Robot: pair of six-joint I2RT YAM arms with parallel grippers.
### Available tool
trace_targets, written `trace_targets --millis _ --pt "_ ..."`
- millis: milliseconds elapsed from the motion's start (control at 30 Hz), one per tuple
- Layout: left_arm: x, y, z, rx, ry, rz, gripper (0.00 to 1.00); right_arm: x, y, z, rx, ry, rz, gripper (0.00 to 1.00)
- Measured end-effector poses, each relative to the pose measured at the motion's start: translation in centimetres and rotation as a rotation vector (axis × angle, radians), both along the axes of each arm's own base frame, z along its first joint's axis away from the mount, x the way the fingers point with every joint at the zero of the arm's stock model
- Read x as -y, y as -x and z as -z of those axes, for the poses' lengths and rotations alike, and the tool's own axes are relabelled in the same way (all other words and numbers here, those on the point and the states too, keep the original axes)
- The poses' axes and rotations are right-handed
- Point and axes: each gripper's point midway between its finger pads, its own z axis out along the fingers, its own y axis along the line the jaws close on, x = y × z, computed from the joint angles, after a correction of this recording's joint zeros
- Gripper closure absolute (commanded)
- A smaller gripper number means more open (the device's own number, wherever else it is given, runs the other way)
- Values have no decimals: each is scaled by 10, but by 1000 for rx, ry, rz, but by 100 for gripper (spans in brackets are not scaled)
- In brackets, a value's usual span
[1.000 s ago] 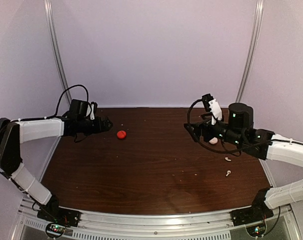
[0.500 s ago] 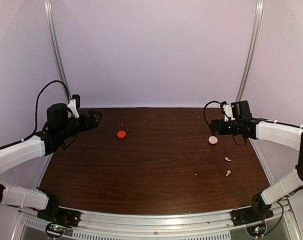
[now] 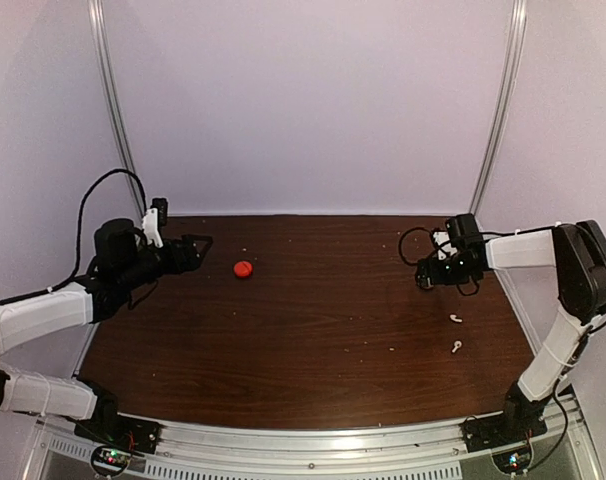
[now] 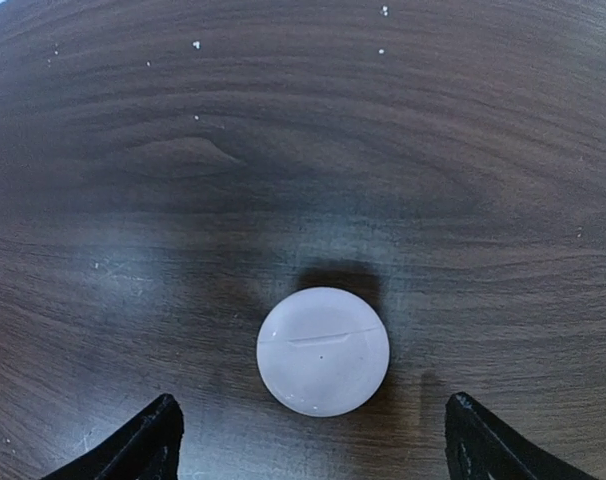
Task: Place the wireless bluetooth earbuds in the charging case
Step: Pick up the charging case from the center of the board.
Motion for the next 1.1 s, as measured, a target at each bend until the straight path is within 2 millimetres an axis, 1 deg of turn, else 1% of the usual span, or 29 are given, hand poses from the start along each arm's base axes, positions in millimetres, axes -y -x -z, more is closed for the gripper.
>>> trace_targets --millis 33,267,467,600,733,867,967,1100 --pt "1 1 1 0 1 7 2 0 1 5 -12 1 -3 11" --pt "6 3 -5 21 13 41 2 -1 4 25 -59 12 -18 14" --pt "8 5 -4 23 16 55 2 -1 2 37 -82 21 -24 22" --pt "8 5 -3 24 17 58 2 -2 -4 36 -72 24 -25 26" --pt "9 5 -3 28 20 61 2 -2 -6 37 -68 25 -24 28" --pt "10 6 1 25 19 65 2 -2 -12 38 -64 30 -26 30" --pt "10 6 3 21 18 66 2 -3 -16 38 -55 35 -31 35" --pt "10 5 5 16 17 68 4 -4 -16 37 -52 33 -38 46"
